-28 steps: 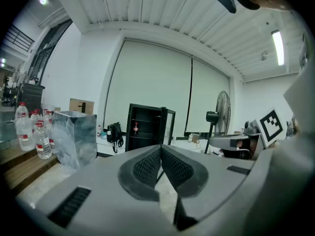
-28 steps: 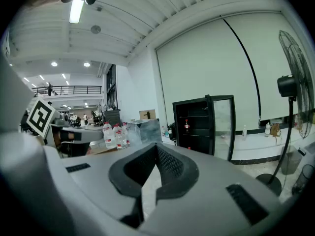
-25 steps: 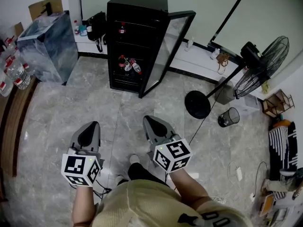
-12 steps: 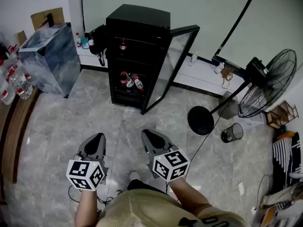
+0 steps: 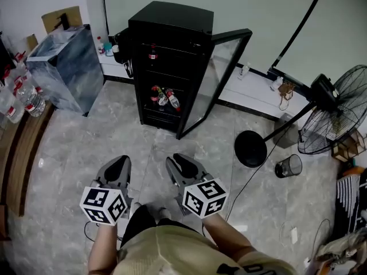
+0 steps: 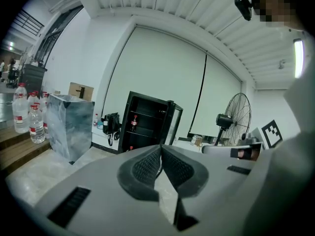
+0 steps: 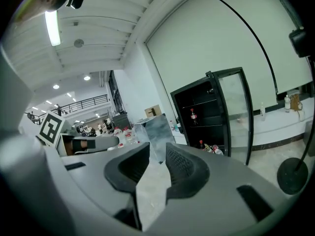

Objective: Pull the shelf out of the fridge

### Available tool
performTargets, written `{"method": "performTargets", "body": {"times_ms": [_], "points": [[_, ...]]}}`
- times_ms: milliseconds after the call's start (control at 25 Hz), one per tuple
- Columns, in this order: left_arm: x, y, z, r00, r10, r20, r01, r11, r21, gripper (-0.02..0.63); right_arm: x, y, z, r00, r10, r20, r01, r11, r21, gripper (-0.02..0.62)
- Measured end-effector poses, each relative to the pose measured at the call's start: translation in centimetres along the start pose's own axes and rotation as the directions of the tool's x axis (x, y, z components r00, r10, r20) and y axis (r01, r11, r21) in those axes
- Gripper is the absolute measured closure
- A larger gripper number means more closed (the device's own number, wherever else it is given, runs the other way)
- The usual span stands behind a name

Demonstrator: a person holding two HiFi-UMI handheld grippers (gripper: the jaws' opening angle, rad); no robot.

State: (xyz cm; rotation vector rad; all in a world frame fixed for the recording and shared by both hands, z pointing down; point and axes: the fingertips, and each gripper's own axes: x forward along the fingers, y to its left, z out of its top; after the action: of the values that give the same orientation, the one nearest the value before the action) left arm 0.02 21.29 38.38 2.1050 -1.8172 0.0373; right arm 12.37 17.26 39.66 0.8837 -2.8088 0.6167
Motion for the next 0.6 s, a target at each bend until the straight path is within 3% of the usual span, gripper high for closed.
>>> {"method": "performTargets", "body": {"times_ms": [280,600], "points": [[3.8,1.0,1.4,0.998,-0.06,0.005,0.06,0.998,0.01,0.589,2.4,-1.1,0.9,1.0,0.007,0.006,-0.008,0.994,0.107,0.454],[8.8,5.3,3.9,0.989,-0.145,-0.01,0.145,0.987,0.066,0.589,8.1,-2.6,3.6,0.991,-0.11,0.079,0.097,0.984,0.151,0.437]]}}
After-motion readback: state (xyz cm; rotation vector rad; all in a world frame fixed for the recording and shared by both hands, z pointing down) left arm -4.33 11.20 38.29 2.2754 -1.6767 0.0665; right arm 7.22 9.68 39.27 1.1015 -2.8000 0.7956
